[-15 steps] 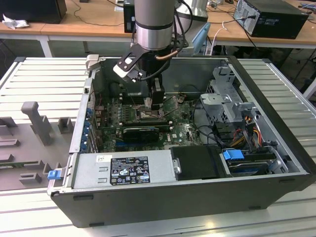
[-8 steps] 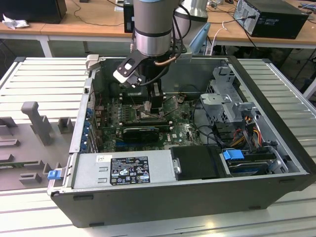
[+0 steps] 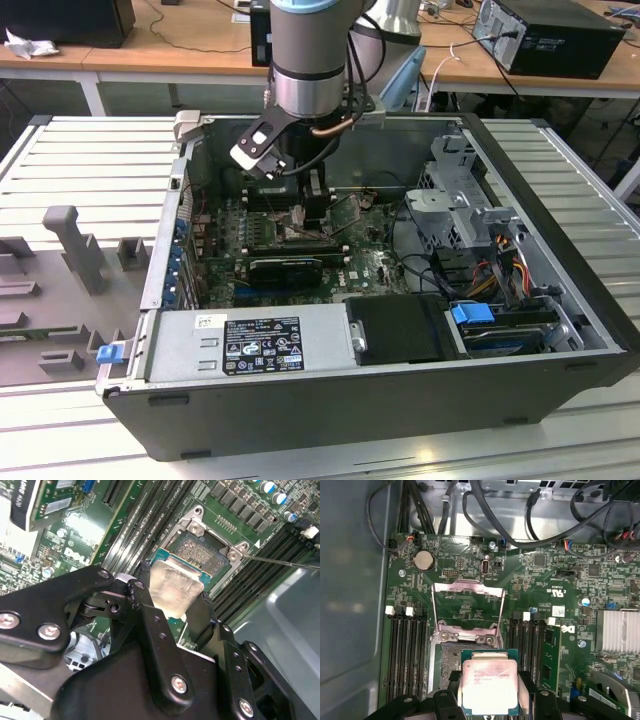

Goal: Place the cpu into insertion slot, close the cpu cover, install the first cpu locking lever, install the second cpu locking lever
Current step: 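Place the cpu into insertion slot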

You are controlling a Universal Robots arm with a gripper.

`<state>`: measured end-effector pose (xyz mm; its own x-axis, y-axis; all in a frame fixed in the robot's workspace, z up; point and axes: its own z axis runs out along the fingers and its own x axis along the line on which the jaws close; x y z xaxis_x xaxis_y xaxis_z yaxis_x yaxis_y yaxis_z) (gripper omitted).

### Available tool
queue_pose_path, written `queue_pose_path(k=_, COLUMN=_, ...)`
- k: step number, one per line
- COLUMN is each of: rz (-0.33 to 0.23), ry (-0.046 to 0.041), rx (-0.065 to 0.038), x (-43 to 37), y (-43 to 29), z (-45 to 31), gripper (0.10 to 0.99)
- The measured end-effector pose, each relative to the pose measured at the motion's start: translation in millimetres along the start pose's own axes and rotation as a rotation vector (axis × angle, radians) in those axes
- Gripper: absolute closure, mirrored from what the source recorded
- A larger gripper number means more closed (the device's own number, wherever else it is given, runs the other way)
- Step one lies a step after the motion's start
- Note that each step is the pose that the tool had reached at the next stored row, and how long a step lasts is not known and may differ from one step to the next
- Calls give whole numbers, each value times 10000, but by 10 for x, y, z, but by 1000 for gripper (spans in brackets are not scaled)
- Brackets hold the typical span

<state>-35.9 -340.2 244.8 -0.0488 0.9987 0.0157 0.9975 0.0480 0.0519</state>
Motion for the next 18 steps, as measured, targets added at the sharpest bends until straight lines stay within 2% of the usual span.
queue_pose_path(k=5, rz=218, ry=-11, rx=2, x=12, y=-1, z=42, gripper=557)
queue_pose_path(k=18, rz=252, ry=-12, rx=9, x=13, y=26, z=63, gripper=557)
